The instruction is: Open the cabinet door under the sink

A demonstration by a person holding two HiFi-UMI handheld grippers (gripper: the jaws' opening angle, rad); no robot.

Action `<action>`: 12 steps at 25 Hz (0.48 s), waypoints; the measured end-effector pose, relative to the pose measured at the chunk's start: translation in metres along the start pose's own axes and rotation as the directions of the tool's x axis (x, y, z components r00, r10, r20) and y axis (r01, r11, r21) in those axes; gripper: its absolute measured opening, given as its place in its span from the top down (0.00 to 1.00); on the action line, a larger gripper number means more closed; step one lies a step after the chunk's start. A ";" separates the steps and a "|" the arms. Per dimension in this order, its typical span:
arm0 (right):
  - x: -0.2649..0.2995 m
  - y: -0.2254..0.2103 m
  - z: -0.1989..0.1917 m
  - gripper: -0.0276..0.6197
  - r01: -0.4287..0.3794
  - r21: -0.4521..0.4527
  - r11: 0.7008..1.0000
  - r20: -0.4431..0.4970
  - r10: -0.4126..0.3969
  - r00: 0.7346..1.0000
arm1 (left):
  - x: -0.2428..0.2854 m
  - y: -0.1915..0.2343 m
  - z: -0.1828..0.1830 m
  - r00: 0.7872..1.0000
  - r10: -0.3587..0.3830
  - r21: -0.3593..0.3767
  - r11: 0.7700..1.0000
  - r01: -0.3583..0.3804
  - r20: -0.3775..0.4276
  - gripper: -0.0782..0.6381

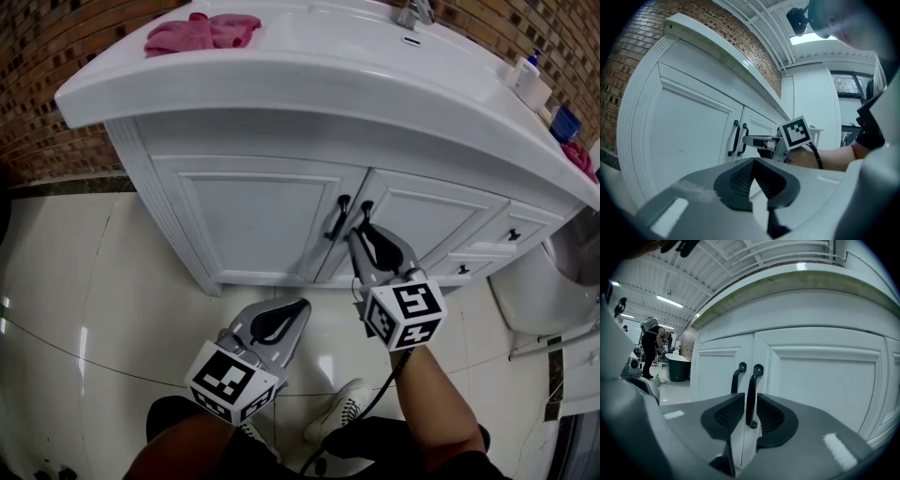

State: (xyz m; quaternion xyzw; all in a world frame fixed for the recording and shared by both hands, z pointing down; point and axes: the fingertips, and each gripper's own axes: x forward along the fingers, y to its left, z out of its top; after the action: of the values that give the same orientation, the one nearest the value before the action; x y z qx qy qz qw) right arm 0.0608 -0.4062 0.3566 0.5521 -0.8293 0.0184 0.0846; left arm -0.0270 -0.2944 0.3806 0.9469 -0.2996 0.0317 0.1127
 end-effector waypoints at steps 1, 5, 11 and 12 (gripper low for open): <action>0.003 0.000 0.000 0.82 0.002 -0.002 1.000 0.001 -0.002 1.000 | 0.000 0.000 -0.001 1.000 -0.004 -0.002 1.000 0.004 0.000 0.89; 0.009 0.000 0.002 0.82 0.014 0.001 1.000 0.007 -0.014 1.000 | 0.003 0.003 -0.004 1.000 -0.004 -0.012 1.000 0.004 -0.004 0.89; 0.009 -0.001 0.001 0.86 0.017 0.031 0.999 0.003 -0.017 1.000 | 0.002 0.004 -0.003 1.000 0.002 -0.021 1.000 -0.002 -0.002 0.89; 0.009 -0.001 0.001 0.86 0.016 0.041 0.999 0.002 -0.017 1.000 | 0.002 0.003 -0.003 1.000 -0.002 -0.019 1.000 0.002 -0.003 0.89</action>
State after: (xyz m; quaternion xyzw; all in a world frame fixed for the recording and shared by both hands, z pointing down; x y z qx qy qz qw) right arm 0.0587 -0.4149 0.3567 0.5606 -0.8242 0.0342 0.0724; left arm -0.0271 -0.2970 0.3844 0.9460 -0.2989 0.0302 0.1222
